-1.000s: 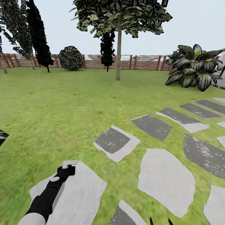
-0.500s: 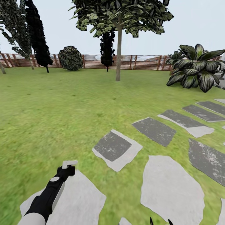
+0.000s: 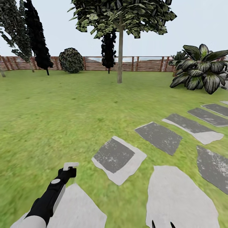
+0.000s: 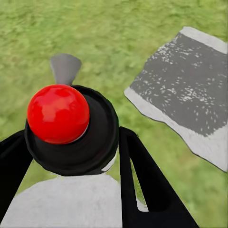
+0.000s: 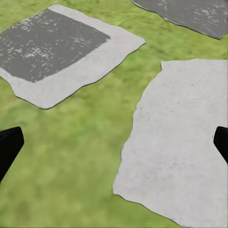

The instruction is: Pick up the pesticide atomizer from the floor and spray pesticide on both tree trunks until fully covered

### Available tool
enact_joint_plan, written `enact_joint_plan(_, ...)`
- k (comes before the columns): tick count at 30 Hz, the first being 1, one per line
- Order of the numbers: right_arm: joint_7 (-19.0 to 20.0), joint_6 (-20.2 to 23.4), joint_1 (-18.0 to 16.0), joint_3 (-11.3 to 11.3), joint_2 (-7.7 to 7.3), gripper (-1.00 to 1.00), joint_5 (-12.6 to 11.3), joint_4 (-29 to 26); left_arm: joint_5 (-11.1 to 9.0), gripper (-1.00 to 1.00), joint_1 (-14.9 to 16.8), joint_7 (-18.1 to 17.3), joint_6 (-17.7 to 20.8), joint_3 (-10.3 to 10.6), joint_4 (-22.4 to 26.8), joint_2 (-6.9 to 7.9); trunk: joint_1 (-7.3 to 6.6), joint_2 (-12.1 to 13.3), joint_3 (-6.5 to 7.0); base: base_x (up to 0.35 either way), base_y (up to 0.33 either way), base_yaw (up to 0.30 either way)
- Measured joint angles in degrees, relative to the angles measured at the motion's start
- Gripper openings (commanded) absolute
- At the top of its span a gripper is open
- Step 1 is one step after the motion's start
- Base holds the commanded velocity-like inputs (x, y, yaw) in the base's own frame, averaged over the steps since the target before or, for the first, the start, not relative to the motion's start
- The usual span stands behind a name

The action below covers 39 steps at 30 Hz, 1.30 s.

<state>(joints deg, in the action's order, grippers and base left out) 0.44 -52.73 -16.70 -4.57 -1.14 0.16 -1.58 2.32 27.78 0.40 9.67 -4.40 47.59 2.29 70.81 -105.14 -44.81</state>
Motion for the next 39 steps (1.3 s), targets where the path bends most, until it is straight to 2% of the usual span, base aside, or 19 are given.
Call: enact_joint_plan(39,0.0,0.0,0.0,0.0,0.0,1.0,0.0,0.0,0.1,-1.0,-0.1,0.0,0.4,0.0,1.0,0.24,0.0,0.0,0.0,0.341,0.0,0.0)
